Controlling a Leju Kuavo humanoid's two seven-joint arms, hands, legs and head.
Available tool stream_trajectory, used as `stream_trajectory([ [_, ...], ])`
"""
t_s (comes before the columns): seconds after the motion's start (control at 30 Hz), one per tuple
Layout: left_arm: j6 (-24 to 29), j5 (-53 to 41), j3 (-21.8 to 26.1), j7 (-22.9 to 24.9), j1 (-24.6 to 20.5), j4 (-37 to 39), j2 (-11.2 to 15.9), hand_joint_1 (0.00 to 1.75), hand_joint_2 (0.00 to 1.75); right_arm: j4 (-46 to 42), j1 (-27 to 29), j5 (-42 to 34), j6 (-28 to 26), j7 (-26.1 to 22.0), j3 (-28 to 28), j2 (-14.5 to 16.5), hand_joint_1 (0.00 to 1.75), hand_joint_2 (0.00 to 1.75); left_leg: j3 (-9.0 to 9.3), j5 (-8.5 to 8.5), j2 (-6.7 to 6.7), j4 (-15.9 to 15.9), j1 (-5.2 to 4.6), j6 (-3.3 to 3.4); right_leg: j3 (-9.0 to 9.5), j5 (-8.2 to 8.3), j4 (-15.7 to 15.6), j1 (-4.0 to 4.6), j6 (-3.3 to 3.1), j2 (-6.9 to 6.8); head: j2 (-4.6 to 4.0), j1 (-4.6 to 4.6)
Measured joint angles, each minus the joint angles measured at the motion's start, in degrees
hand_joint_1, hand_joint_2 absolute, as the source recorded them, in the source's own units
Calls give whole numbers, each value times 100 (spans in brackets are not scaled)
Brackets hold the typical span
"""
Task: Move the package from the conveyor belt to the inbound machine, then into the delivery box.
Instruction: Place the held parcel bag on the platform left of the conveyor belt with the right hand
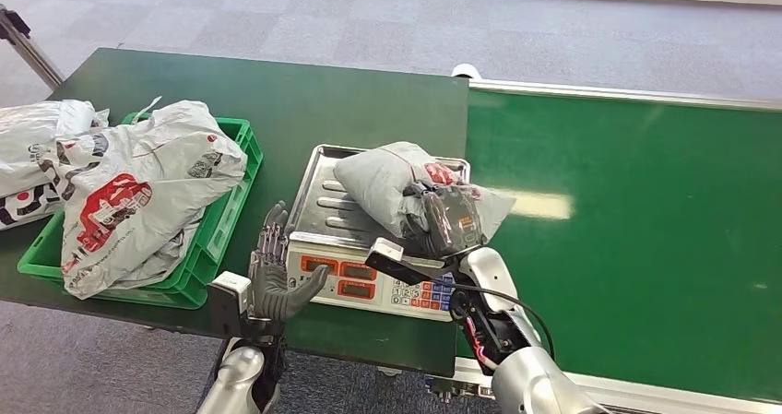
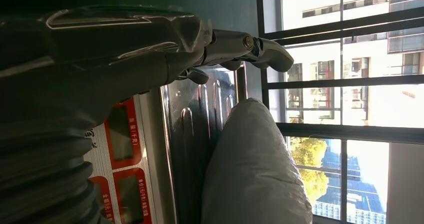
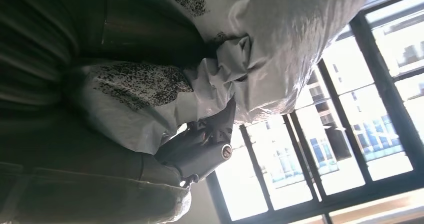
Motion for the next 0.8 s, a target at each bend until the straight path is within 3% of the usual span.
stream_trajectory([
  [0.27, -10, 0, 15, 0, -5, 2, 11, 0, 175, 70, 38, -395, 600, -532, 13, 132, 175, 175, -10, -1, 0, 0, 0, -1, -10, -1, 0, 0, 0, 0, 0, 1],
  [0.3, -10, 1, 16, 0, -4, 2, 15, 0, 175, 72, 48, -538, 770, -647, 11, 137, 147, 175, -10, -1, 0, 0, 0, -1, -10, -1, 0, 0, 0, 0, 0, 2],
  [0.4, 18, 8, 22, 0, 9, 2, 32, 0, 175, 51, 102, -1047, 1141, -830, 25, 150, 33, 175, -10, -1, -1, 0, 0, -1, -10, -1, 0, 0, 0, 0, 0, 1],
  [0.43, 31, 10, 25, 0, 21, 1, 40, 0, 175, 41, 117, -1192, 1190, -842, 37, 153, 23, 175, -10, -1, -1, 0, 0, -1, -10, -1, 0, 0, 0, 0, 0, 1],
  [0.53, 44, 11, 34, 0, 68, -1, 57, 0, 175, 31, 126, -1400, 1236, -861, 78, 150, 23, 175, -10, -1, -1, 0, 0, -1, -10, -1, 0, 0, 0, 0, 0, 1],
  [0.67, 48, 11, 39, 0, 104, -2, 72, 0, 175, 31, 128, -1444, 1246, -868, 110, 149, 0, 175, -11, -1, -1, 0, 0, -1, -11, -1, 0, 0, 0, 0, 0, 0],
  [0.8, 70, 11, 40, 0, 117, -7, 77, 0, 175, 19, 135, -1661, 1347, -869, 125, 145, 0, 175, -11, -1, -1, 0, 0, -1, -11, -1, 0, 0, 0, 0, 0, 2],
])
